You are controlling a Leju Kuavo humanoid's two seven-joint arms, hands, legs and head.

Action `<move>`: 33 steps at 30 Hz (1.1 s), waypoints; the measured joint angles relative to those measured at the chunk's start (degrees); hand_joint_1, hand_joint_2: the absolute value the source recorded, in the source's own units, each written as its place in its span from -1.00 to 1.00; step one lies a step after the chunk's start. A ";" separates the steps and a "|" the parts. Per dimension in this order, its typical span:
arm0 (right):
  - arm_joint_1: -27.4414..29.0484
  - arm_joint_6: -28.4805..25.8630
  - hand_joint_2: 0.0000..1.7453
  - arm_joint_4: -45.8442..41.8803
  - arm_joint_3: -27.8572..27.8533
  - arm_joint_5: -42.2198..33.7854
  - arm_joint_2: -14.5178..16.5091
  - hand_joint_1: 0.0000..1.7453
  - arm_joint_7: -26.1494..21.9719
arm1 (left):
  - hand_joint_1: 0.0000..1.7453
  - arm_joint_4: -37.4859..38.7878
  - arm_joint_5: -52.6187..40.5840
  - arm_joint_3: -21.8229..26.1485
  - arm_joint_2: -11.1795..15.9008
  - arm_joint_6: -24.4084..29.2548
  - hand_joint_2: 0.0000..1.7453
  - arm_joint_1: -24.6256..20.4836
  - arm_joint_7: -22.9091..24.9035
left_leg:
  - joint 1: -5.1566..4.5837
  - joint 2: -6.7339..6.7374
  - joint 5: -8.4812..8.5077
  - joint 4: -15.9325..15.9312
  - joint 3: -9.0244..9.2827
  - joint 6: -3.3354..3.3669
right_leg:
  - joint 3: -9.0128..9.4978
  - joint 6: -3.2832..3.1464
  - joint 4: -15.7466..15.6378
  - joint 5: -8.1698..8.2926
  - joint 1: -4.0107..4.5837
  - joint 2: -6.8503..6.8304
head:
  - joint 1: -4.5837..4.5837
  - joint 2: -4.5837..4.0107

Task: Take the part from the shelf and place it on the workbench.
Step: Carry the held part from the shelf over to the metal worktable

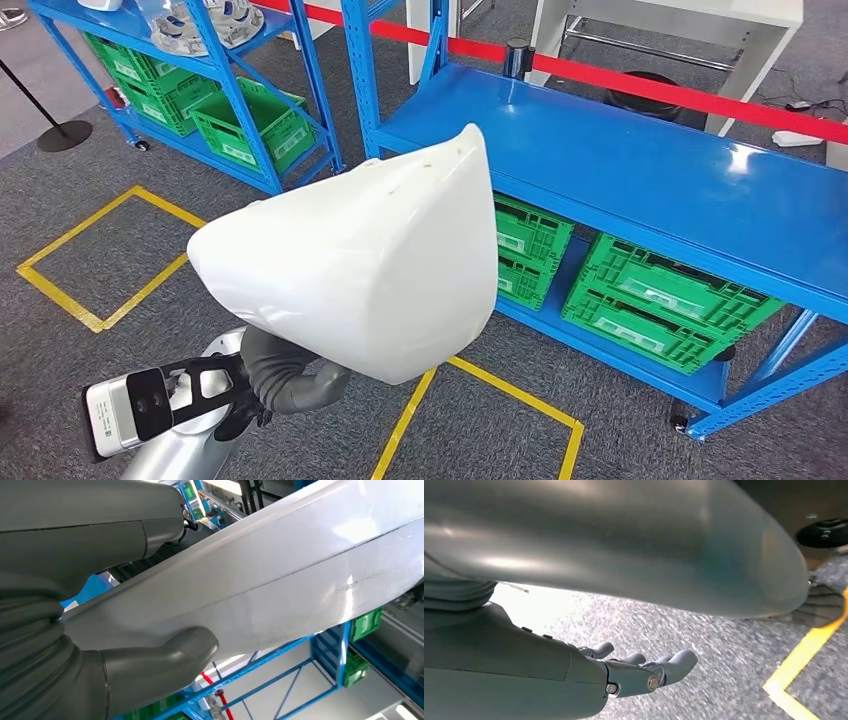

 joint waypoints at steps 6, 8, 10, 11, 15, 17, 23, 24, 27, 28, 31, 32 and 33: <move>0.56 -0.04 -1.00 0.00 -0.89 -0.86 -0.03 -1.00 0.47 | 1.00 0.20 -0.21 -1.28 0.00 0.25 1.00 -0.38 -0.19 | 0.17 4.05 -3.67 10.05 -3.75 -0.61 | -0.04 -0.36 0.02 -0.12 0.35 -5.05 | -0.49 0.00; 0.56 -0.04 -1.00 0.00 -1.16 -0.94 -0.21 -1.00 0.90 | 1.00 0.05 -1.00 -1.49 -0.03 0.79 1.00 -0.39 -0.83 | -0.04 6.69 -0.53 1.64 1.03 -0.12 | 0.19 -0.02 0.14 -0.34 0.54 -6.38 | -0.55 0.00; 0.60 -0.04 -1.00 0.00 -1.40 -1.00 -0.57 -1.00 1.63 | 1.00 -0.42 -2.01 -1.61 -0.08 1.43 1.00 -0.32 -1.30 | -0.33 8.71 0.51 -3.07 3.38 0.64 | 0.41 0.58 0.24 -0.54 0.81 -7.52 | -0.53 0.00; 0.61 -0.04 -1.00 0.00 -1.52 -1.11 -0.77 -1.00 2.04 | 1.00 -0.76 -2.41 -1.64 -0.09 1.62 1.00 -0.21 -1.39 | -0.50 8.59 0.39 -3.36 3.31 1.01 | 0.52 0.93 0.21 -0.58 0.88 -8.12 | -0.51 0.00; 0.57 -0.04 -1.00 0.00 -2.13 -1.48 -1.33 -1.00 2.69 | 1.00 -2.27 -3.05 -1.76 -0.29 1.75 1.00 0.22 -1.22 | -0.08 5.39 1.35 -4.10 3.23 2.41 | 0.05 2.32 2.69 -2.79 0.42 -6.14 | -0.32 0.00; 0.72 0.02 -1.00 0.00 -2.52 -1.82 -1.48 -1.00 2.83 | 1.00 -2.52 -3.17 -1.80 -0.55 1.46 1.00 0.36 -0.81 | 0.12 3.89 1.68 -4.17 3.05 2.81 | -3.08 2.71 9.58 -6.61 0.22 -2.29 | -0.02 0.00; 1.18 0.04 -1.00 0.00 -4.59 -4.04 -1.55 -1.00 3.04 | 1.00 -2.54 -3.21 -1.92 -1.12 -1.04 1.00 0.57 1.21 | 0.15 -1.34 1.88 -3.35 2.51 2.36 | -2.01 2.48 5.90 -2.15 0.00 1.31 | 0.28 0.00; 1.19 0.04 -1.00 0.00 -4.79 -3.97 -1.53 -1.00 2.81 | 1.00 -2.49 -2.95 -1.95 -1.26 -1.19 1.00 0.41 1.59 | 0.14 -2.04 1.92 -3.22 2.34 2.02 | -0.67 2.28 2.85 -1.07 -0.01 2.42 | 0.32 0.00; 1.16 0.12 -1.00 0.00 -5.05 -2.69 -1.39 -1.00 1.47 | 1.00 -2.07 -1.82 -2.13 -1.38 -1.15 1.00 -0.24 2.43 | 0.19 -3.78 2.40 -3.44 1.70 0.75 | 0.07 1.30 0.60 -0.52 0.31 2.79 | 0.40 0.00; 1.15 0.13 -1.00 0.00 -5.04 -2.06 -1.28 -1.00 1.18 | 1.00 -1.86 -1.43 -2.17 -1.27 -1.04 1.00 -0.39 2.45 | 0.24 -3.92 2.52 -3.48 1.53 0.42 | 0.05 0.89 0.48 -0.32 0.26 2.11 | 0.40 0.00; 1.19 -0.07 -1.00 0.00 -4.73 -0.32 -1.04 -1.00 1.33 | 1.00 -1.01 -0.39 -2.17 -0.79 -0.61 1.00 -0.94 1.61 | 0.01 0.43 -0.59 1.38 -0.85 -0.13 | 0.01 -0.34 0.07 0.07 0.17 -0.23 | -0.09 0.00; 1.27 -0.13 -1.00 0.00 -4.49 0.28 -1.04 -1.00 1.55 | 1.00 -0.60 -0.18 -2.16 -0.66 -0.44 1.00 -1.11 1.12 | -0.06 2.15 -2.69 5.14 -2.56 -0.27 | -0.06 -0.56 0.07 0.06 0.31 -1.08 | -0.29 0.00; 1.38 -0.13 -1.00 0.00 -4.20 0.81 -1.04 -1.00 1.74 | 1.00 -0.14 -0.09 -2.16 -0.55 -0.28 1.00 -1.20 0.67 | -0.02 2.99 -4.54 9.00 -4.27 -0.41 | -0.12 -0.64 0.08 0.06 0.43 -2.00 | -0.39 0.00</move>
